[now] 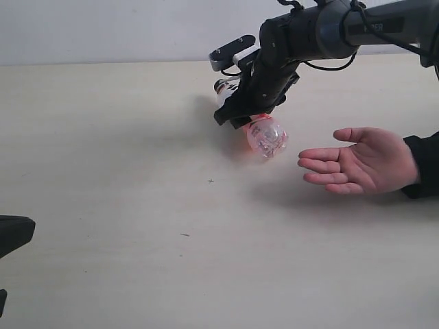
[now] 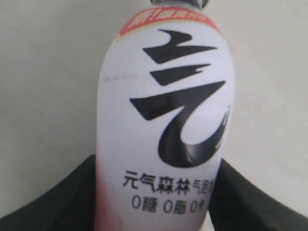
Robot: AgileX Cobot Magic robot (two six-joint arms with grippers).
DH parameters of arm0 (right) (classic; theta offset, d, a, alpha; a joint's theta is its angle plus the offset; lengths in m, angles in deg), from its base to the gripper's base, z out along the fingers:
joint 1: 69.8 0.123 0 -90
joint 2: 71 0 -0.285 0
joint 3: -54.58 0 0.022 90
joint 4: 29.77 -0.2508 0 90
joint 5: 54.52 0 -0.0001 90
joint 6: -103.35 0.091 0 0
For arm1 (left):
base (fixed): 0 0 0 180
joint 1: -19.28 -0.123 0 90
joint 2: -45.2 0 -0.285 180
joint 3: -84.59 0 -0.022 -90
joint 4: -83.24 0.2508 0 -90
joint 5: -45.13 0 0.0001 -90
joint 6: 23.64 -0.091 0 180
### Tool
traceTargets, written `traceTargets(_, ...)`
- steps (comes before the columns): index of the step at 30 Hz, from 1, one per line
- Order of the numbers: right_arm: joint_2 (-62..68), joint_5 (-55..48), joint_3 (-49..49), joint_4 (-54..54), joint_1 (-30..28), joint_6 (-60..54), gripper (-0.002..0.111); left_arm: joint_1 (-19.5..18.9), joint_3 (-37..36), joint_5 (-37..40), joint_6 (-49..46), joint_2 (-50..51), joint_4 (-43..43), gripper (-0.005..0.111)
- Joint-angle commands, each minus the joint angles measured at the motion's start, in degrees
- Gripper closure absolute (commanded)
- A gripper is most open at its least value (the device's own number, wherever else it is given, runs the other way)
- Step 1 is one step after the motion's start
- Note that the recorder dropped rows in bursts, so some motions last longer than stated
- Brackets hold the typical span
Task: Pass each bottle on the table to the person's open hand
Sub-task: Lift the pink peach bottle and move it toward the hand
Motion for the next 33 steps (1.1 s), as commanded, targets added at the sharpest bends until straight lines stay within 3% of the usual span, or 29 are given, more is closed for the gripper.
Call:
traceTargets(1, -0.17, 1.06, -0.39, 0.09, -0.19, -0.18, 0.105, 0.31, -0.2, -0.16, 0.19, -0.5, 0.38, 0.104)
traceTargets(9, -4.28, 0.94, -0.39, 0.09, -0.07, 1.32, 0.108, 0.31, -0.2, -0.16, 0.07, -0.5, 0.38, 0.104)
traceTargets(33, -17.05, -14.27, 0.65, -1.38, -0.07, 6.01, 0.108, 0.31, -0.2, -0.16, 0.2, -0.5, 0.38, 0.104)
